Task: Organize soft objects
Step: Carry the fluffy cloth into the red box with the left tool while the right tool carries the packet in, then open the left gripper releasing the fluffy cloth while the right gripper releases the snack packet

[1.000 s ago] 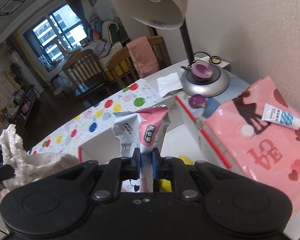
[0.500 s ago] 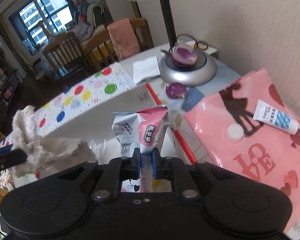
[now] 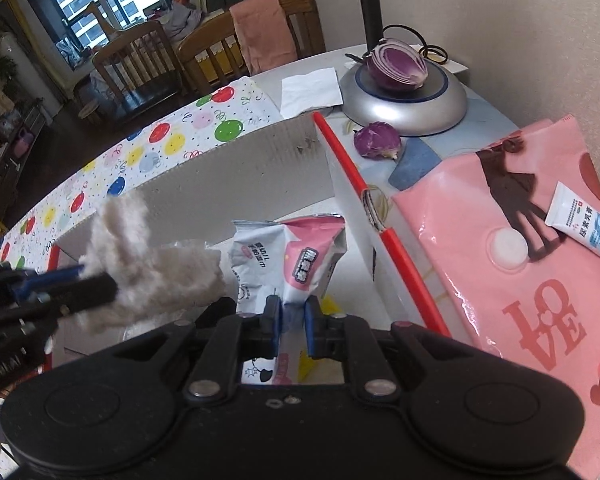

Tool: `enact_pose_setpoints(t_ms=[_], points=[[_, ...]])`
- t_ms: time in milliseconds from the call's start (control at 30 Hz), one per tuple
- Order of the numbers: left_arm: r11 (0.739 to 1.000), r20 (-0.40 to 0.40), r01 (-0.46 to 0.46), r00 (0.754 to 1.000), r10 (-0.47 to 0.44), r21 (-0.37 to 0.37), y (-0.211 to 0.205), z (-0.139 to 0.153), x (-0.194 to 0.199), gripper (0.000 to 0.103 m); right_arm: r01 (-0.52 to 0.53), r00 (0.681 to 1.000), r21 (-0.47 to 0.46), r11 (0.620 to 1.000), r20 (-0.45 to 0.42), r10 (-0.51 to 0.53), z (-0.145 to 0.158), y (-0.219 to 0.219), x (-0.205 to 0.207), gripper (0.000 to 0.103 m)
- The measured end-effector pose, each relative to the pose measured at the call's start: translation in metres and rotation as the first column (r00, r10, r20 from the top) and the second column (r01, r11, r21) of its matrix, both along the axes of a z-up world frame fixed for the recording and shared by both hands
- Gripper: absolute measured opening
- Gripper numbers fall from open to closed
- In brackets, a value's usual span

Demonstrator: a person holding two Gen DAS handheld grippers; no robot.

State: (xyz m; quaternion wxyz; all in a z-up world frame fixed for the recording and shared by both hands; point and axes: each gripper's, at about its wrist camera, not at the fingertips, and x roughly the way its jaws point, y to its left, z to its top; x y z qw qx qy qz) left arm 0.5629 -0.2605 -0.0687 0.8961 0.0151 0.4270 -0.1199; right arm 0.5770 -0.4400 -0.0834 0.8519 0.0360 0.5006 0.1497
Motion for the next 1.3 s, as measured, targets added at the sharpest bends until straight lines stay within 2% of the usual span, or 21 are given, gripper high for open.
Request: enact_pose_setpoints(t_ms=[167, 367, 667, 733, 833, 900, 933, 1067, 1300], points=[[1.0, -0.079, 0.016, 0.997, -0.018, -0.018, -0.005, -0.021, -0.003, 0.013, -0.004, 1.0, -0.003, 1.0, -0.002, 0.004, -0.004, -0.001, 0.002, 0.013], [0.999, -0.168, 0.029, 0.985, -0.036, -0.04, -0.011, -0.04, -0.005, 0.013, 0.012, 1.0, -0.014, 1.0, -0.025, -0.013, -0.009, -0.004, 0.003, 0.021], [0.998, -0.219, 0.03, 0.975, -0.043, -0.06, -0.01, -0.05, -0.01, 0.015, -0.002, 1.0, -0.033, 0.999, -0.028, 0.001, -0.008, -0.004, -0.006, 0.028], [0.998, -0.219, 0.023, 0.975, -0.036, -0.062, -0.009, -0.049, -0.011, 0.019, -0.007, 1.0, -0.031, 1.0, -0.029, 0.006, -0.006, -0.005, -0.009, 0.028], [0.997, -0.226, 0.006, 0.974, -0.022, -0.071, -0.007, -0.049, -0.012, 0.035, -0.015, 1.0, -0.037, 0.999, -0.024, 0.014, -0.003, -0.004, -0.012, 0.029], [0.997, -0.222, 0.003, 0.975, -0.021, -0.079, -0.006, -0.048, -0.015, 0.069, -0.018, 1.0, -0.038, 0.999, -0.018, 0.018, -0.001, -0.004, -0.015, 0.031], [0.996, -0.216, 0.002, 0.976, -0.021, -0.087, -0.006, -0.047, -0.017, 0.072, -0.018, 1.0, -0.04, 0.999, -0.011, 0.018, 0.001, -0.004, -0.017, 0.033], [0.994, -0.189, -0.004, 0.982, -0.016, -0.107, -0.004, -0.038, -0.024, 0.073, -0.033, 0.999, -0.031, 0.999, 0.004, 0.033, 0.01, -0.004, -0.026, 0.037], [0.991, -0.123, 0.012, 0.992, -0.029, -0.134, -0.003, -0.015, -0.044, 0.073, -0.069, 0.997, -0.007, 0.998, 0.045, 0.069, 0.033, -0.002, -0.048, 0.055]])
